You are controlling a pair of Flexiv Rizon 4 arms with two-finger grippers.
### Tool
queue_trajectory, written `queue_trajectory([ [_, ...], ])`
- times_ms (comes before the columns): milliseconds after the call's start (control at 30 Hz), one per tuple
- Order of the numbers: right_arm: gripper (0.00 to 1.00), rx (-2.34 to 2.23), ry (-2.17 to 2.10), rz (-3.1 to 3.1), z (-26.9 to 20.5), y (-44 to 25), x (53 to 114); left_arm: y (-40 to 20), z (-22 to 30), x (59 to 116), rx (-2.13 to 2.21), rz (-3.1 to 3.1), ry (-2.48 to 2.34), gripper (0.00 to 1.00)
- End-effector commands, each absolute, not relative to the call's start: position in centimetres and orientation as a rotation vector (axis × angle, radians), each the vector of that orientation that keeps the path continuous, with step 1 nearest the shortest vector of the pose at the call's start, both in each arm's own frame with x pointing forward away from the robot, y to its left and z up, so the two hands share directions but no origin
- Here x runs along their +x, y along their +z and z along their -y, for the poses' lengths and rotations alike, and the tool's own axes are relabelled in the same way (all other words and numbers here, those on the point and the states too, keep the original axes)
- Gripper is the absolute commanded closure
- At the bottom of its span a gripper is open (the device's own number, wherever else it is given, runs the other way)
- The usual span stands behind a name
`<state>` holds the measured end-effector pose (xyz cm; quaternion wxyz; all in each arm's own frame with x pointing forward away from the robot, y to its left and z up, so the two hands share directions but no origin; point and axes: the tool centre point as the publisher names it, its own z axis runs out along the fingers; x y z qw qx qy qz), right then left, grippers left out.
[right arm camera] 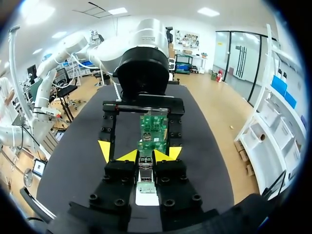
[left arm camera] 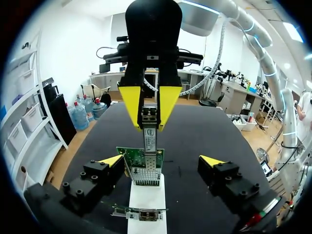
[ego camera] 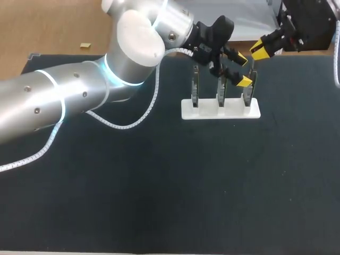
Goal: Pick up the optical module with the left hand, and insert it into the network port with the right hand.
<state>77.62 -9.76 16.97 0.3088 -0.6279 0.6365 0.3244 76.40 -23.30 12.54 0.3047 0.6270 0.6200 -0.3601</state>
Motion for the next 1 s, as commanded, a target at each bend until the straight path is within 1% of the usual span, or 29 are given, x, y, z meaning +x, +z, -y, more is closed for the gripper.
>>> queue_trajectory([
  [33,1.00,-1.638,0.849,-1.654,10.01,17.16,77.02,12.58,23.31,76.41,1.662,-1.645,-0.953,0.00],
  [1000,1.00,-1.623,0.846,-1.652,9.85,16.62,77.52,12.58,23.31,76.41,1.662,-1.645,-0.953,0.00],
])
